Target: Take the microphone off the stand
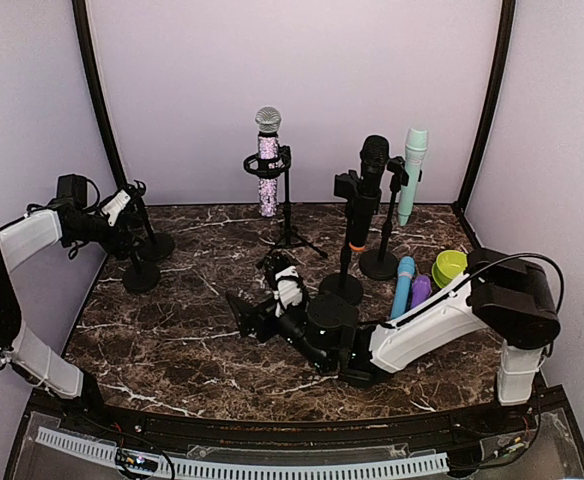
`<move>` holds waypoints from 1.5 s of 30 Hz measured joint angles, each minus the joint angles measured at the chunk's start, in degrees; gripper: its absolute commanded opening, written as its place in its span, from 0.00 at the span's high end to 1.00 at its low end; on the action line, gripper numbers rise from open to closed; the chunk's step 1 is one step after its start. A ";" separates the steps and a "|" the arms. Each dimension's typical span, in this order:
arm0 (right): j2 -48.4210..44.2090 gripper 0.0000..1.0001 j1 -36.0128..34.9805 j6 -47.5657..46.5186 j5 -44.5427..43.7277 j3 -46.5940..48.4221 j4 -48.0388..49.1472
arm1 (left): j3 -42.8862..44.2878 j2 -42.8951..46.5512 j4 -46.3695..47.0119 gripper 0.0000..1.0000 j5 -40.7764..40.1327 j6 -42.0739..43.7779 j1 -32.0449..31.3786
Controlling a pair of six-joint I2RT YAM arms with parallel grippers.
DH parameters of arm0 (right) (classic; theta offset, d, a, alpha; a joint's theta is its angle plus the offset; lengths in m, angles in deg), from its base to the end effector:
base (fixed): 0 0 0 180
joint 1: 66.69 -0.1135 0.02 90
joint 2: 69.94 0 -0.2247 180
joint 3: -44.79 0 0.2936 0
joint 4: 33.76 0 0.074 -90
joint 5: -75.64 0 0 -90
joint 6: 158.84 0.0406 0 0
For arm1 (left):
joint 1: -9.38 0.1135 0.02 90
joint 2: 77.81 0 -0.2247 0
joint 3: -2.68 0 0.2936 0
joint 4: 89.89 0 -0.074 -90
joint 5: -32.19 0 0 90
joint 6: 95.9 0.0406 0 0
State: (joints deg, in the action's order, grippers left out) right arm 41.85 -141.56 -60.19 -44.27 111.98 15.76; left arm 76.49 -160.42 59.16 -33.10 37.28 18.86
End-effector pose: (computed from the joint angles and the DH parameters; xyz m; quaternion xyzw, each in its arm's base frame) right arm 0.1295 0.4014 0.1254 -0.1975 0.6510 0.3440 0.6472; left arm 0.3643 0.0436 0.2205 0.3433 0.8201 0.0103 0.4577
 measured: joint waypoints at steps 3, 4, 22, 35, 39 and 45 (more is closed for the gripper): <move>-3.08 0.05 0.42 -0.11 -1.27 -0.83 -0.37 | 0.83 1.16 -2.45 0.01 -0.48 -1.42 0.00; -4.33 0.05 0.61 -0.17 -1.90 -1.03 -1.09 | 1.20 1.92 -3.30 0.01 -0.74 -1.95 0.00; -39.52 0.00 11.06 1.66 -14.78 -4.90 -34.47 | 20.35 11.78 -25.88 0.01 15.32 -14.01 0.46; -43.39 0.00 24.90 -1.92 -1.31 -4.17 -44.50 | 20.09 9.99 -38.10 0.01 26.82 -9.64 0.46; -41.55 0.00 26.14 -4.02 1.09 -3.32 -44.68 | 19.87 9.99 -38.56 0.01 28.17 -8.87 0.46; -39.60 0.02 27.26 -6.88 3.39 -3.28 -43.23 | 18.95 10.08 -38.88 0.01 28.98 -8.09 0.44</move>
State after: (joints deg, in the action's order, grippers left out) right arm 2.24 -114.31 -67.08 -40.88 108.70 -27.47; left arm 95.44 -150.34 20.28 -4.12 29.19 19.29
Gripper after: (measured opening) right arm 0.994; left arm 0.988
